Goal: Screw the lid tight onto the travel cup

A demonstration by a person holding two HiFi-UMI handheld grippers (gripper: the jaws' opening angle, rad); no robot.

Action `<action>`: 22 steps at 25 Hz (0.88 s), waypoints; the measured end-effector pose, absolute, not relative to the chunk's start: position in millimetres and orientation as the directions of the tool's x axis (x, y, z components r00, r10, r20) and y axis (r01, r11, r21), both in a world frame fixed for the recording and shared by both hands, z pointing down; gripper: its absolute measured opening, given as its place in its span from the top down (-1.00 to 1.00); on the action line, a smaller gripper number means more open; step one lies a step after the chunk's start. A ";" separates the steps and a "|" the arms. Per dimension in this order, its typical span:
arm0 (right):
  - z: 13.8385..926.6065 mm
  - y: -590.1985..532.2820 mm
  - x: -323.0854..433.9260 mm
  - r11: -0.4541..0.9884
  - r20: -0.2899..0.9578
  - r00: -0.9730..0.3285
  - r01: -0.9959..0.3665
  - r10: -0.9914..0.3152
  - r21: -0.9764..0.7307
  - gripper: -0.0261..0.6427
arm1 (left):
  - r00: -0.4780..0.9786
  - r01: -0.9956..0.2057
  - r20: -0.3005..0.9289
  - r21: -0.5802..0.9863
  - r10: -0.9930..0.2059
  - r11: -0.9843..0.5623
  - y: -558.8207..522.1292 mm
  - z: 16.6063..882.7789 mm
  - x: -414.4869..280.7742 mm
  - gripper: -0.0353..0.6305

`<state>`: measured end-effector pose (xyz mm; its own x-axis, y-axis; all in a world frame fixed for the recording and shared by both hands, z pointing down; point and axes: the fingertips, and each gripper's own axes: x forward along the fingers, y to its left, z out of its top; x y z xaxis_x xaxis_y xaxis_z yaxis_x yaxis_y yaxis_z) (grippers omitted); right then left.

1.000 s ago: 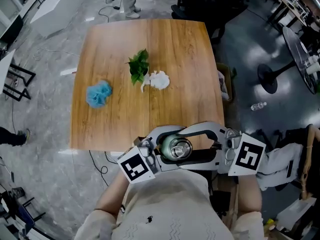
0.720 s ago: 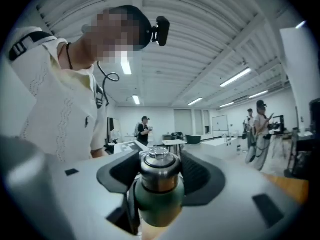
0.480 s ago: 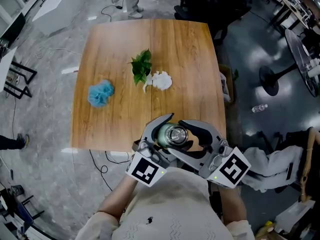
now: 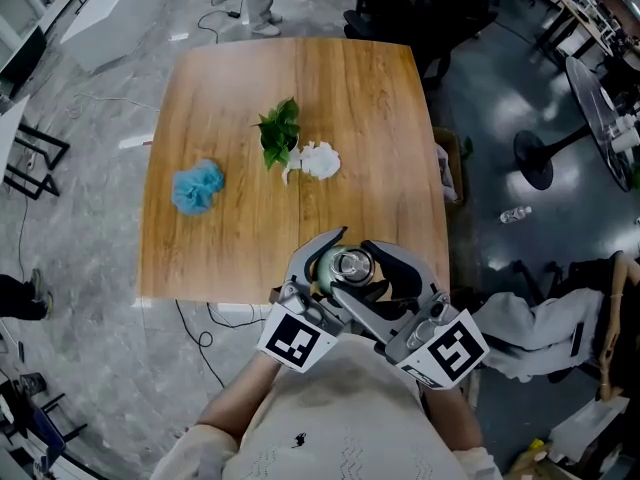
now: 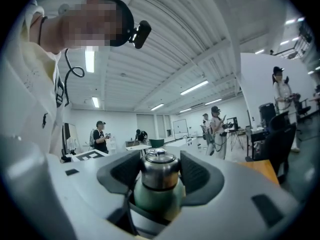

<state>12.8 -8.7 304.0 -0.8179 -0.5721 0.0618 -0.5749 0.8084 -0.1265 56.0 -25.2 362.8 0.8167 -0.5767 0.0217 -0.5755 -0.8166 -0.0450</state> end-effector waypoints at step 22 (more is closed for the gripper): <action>298.3 60.9 20.4 1.000 0.169 -0.985 0.024 0.025 -0.009 0.14 | 0.987 0.134 -0.085 -0.029 0.136 -0.991 69.7 336.4 68.8 -0.32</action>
